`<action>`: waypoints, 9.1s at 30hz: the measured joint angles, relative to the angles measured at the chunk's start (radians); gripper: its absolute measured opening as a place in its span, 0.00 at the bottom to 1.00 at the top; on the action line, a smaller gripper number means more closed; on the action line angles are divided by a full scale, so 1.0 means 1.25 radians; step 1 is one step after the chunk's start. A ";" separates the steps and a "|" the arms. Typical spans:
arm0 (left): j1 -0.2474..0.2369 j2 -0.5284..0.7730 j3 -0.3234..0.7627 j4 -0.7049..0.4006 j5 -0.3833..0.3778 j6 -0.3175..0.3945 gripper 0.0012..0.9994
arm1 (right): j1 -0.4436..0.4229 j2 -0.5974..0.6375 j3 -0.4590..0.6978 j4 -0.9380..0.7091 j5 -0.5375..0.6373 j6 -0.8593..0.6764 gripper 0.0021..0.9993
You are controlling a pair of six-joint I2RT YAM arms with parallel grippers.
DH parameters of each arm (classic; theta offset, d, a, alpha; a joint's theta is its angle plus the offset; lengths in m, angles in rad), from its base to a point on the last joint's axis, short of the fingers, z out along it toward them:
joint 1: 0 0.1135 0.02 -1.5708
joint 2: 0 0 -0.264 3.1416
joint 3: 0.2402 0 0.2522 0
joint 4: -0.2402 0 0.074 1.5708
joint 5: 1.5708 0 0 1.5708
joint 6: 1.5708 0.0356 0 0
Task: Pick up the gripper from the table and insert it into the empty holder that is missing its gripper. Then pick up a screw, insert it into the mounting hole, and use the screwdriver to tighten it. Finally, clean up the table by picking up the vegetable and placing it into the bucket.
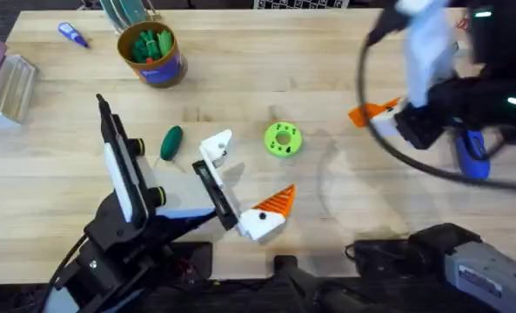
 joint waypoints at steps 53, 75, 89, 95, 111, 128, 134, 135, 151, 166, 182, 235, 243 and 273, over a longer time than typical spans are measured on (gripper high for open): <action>0.000 0.000 0.000 0.000 0.000 0.000 0.99 | 0.080 0.254 -0.385 1.059 -1.027 1.194 0.01; 0.001 0.000 0.000 -0.001 -0.018 0.000 0.99 | 0.137 0.289 -0.330 1.062 -0.982 1.214 0.01; 0.007 0.000 0.000 -0.007 -0.080 -0.021 0.99 | 0.219 0.376 -0.319 1.245 -0.864 1.326 0.01; 0.014 0.000 0.000 -0.010 -0.106 -0.034 0.99 | 0.232 0.409 -0.295 1.259 -0.841 1.343 0.01; 0.020 0.000 0.000 -0.013 -0.135 -0.048 0.99 | 0.237 0.511 -0.211 1.261 -0.866 1.344 0.01; 0.024 0.000 0.000 -0.015 -0.156 -0.048 0.99 | 0.259 0.511 -0.206 1.265 -0.819 1.337 0.01; 0.024 0.000 0.000 -0.015 -0.153 -0.047 0.99 | 0.255 0.511 -0.206 1.263 -0.834 1.295 0.01; 0.024 0.000 0.000 -0.015 -0.150 -0.047 0.99 | 0.252 0.511 -0.206 1.262 -0.842 1.288 0.01; 0.023 0.000 0.000 -0.009 -0.107 -0.032 0.99 | 0.226 0.520 -0.206 1.256 -0.926 1.257 0.22; 0.012 0.000 0.000 -0.003 -0.049 -0.008 0.99 | 0.210 0.534 -0.206 1.250 -0.974 1.237 0.56; -0.001 0.000 0.000 0.000 0.016 -0.008 0.99 | 0.133 0.534 -0.206 1.255 -0.995 1.234 0.79; -0.001 0.000 0.000 0.000 0.025 -0.008 0.99 | 0.247 0.185 -0.128 0.291 -0.181 0.478 0.84; -0.001 0.000 0.000 0.001 0.025 -0.008 0.99 | 0.261 0.269 -0.128 0.339 -0.162 0.471 0.55; -0.001 0.000 0.000 0.001 0.025 -0.008 0.99 | 0.296 0.366 -0.118 0.406 -0.123 0.468 0.30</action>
